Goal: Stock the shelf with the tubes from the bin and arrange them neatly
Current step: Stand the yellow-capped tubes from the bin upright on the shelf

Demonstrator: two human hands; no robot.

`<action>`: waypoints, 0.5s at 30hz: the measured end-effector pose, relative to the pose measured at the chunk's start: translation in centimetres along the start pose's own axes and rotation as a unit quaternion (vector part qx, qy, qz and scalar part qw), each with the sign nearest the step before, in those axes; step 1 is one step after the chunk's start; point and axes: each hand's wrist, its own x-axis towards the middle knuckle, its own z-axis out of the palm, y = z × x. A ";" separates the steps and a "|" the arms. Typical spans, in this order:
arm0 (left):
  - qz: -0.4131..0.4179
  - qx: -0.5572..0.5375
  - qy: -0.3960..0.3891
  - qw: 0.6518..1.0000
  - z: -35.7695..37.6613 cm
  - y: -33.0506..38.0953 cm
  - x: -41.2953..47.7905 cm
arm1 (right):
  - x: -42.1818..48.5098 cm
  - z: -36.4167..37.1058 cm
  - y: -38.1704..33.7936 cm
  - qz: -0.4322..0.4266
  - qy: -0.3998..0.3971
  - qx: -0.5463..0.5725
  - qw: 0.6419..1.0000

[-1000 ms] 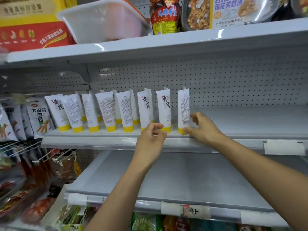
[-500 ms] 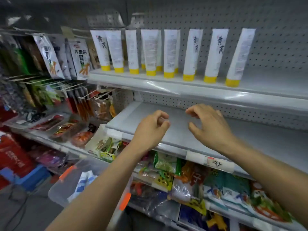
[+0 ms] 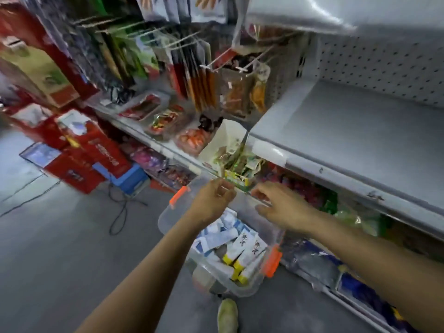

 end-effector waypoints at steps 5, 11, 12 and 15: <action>-0.107 -0.009 -0.036 0.994 1.1 -9.8 6.9 | 6.6 9.8 3.6 0.099 -0.111 0.077 0.986; -0.179 0.023 -0.139 0.974 7.6 -18.3 10.9 | 8.2 20.0 8.8 0.260 -0.198 0.103 0.939; -0.185 0.036 -0.162 0.969 8.8 -19.4 11.5 | 8.2 21.3 9.3 0.283 -0.209 0.106 0.930; -0.214 0.081 -0.218 0.949 12.3 -22.1 13.0 | 8.8 24.5 10.7 0.369 -0.216 0.140 0.893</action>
